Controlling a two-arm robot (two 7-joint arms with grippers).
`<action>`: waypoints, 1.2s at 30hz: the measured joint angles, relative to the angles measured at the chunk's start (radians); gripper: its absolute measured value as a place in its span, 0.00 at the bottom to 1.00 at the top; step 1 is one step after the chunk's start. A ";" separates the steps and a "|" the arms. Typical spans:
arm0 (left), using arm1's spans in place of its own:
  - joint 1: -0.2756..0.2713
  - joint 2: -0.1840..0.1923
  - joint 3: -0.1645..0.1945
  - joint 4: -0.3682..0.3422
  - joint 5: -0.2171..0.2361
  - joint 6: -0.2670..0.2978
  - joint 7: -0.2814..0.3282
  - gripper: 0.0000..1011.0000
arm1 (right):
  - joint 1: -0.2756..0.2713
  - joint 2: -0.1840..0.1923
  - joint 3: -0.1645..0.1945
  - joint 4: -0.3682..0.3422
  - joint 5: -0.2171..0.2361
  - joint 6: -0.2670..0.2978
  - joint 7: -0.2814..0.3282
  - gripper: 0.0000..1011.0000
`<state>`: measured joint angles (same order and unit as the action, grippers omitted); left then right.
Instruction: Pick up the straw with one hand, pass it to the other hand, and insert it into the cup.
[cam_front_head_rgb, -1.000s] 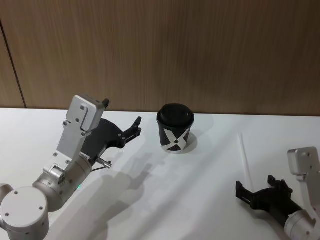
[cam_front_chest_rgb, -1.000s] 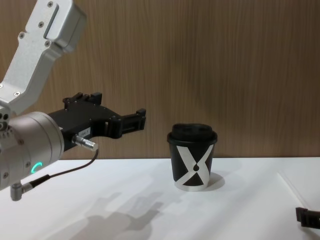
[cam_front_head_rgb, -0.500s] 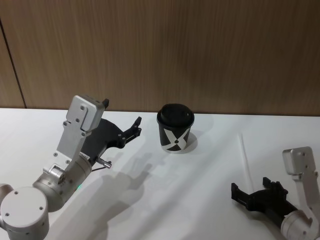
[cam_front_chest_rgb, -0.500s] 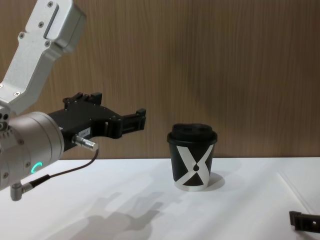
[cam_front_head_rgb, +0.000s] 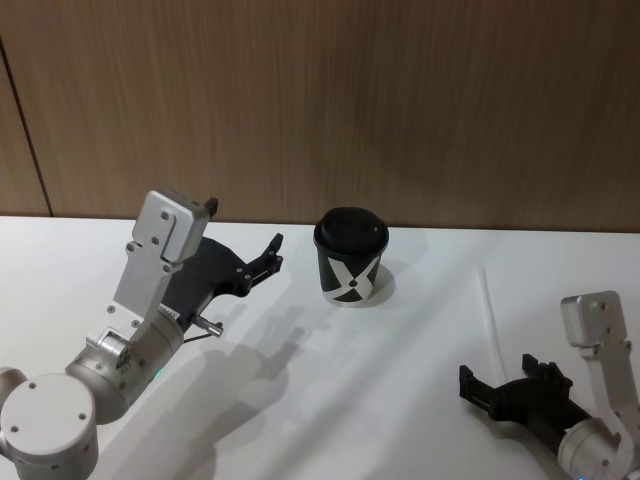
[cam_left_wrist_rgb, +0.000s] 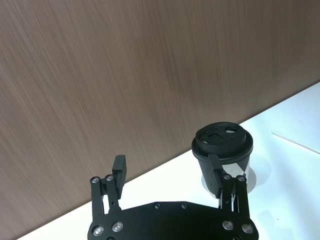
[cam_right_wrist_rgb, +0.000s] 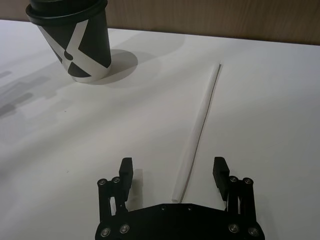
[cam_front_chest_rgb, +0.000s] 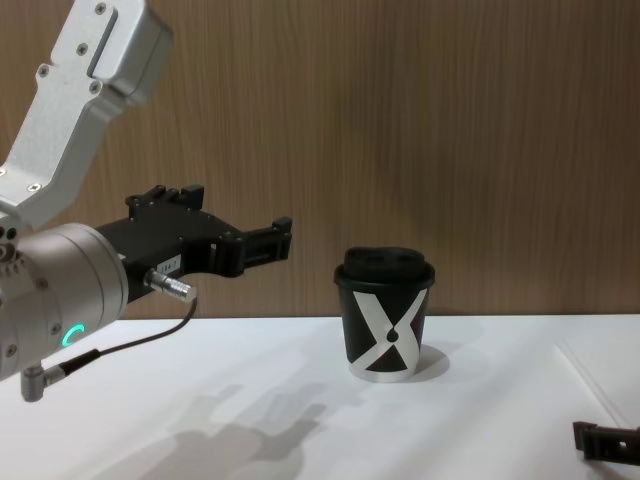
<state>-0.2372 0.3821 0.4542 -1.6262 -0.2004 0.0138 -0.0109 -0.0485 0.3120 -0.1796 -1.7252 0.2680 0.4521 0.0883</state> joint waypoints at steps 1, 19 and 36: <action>0.000 0.000 0.000 0.000 0.000 0.000 0.000 0.99 | 0.000 -0.001 0.000 0.000 0.000 0.001 0.000 0.99; 0.000 0.000 0.000 0.000 0.000 0.000 0.000 0.99 | 0.001 -0.006 0.003 -0.001 -0.003 0.008 0.001 0.99; 0.000 0.000 0.000 0.000 0.000 0.000 0.000 0.99 | -0.002 -0.011 0.012 -0.005 -0.007 0.021 0.007 0.99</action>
<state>-0.2372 0.3821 0.4542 -1.6262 -0.2004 0.0138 -0.0109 -0.0505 0.3011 -0.1671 -1.7304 0.2611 0.4732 0.0956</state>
